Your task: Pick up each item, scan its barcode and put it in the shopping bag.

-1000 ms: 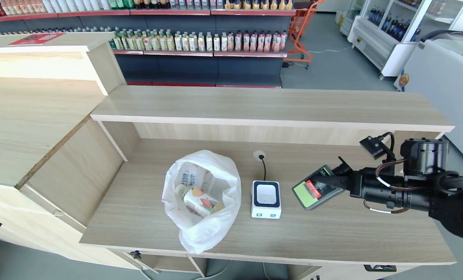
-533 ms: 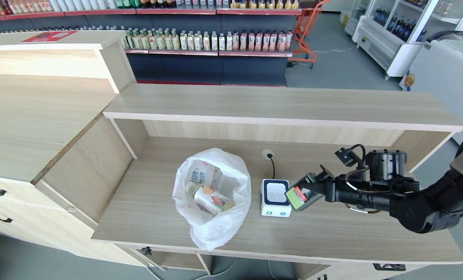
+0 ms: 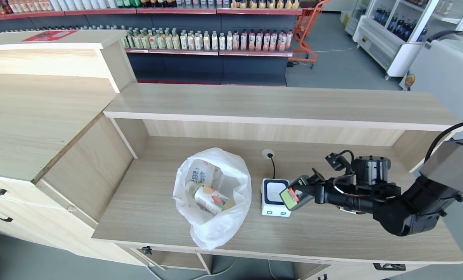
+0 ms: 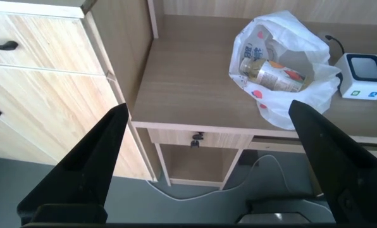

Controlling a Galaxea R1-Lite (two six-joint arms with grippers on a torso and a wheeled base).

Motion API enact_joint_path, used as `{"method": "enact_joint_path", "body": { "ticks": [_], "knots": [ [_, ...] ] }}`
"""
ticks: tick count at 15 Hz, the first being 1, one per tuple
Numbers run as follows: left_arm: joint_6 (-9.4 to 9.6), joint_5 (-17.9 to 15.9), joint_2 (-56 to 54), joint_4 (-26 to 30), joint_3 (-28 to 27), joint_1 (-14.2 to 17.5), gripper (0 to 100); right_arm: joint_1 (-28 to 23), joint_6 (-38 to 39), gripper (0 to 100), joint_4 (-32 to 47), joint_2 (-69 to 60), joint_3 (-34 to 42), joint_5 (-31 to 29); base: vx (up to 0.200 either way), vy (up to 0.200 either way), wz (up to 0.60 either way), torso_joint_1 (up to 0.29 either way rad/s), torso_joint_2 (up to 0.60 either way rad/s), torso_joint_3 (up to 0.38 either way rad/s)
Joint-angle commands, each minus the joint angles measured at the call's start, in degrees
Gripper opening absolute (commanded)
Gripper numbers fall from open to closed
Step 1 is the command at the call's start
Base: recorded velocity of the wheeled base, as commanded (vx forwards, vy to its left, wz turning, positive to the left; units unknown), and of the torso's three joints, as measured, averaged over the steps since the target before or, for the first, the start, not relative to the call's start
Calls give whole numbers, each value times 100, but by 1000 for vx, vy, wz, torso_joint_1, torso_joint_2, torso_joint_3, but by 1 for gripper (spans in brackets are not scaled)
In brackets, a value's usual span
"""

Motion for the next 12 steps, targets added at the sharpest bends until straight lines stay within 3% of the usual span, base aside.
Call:
{"method": "enact_joint_path", "body": {
  "ticks": [1, 12],
  "knots": [
    [0, 3, -2, -1, 1, 7, 100, 99, 1, 0, -15, 237, -91, 1, 0, 0, 0, 0, 0, 0],
    [0, 3, -2, -1, 1, 7, 100, 134, 1, 0, -68, 685, -776, -26, 0, 0, 0, 0, 0, 0]
  ]
}}
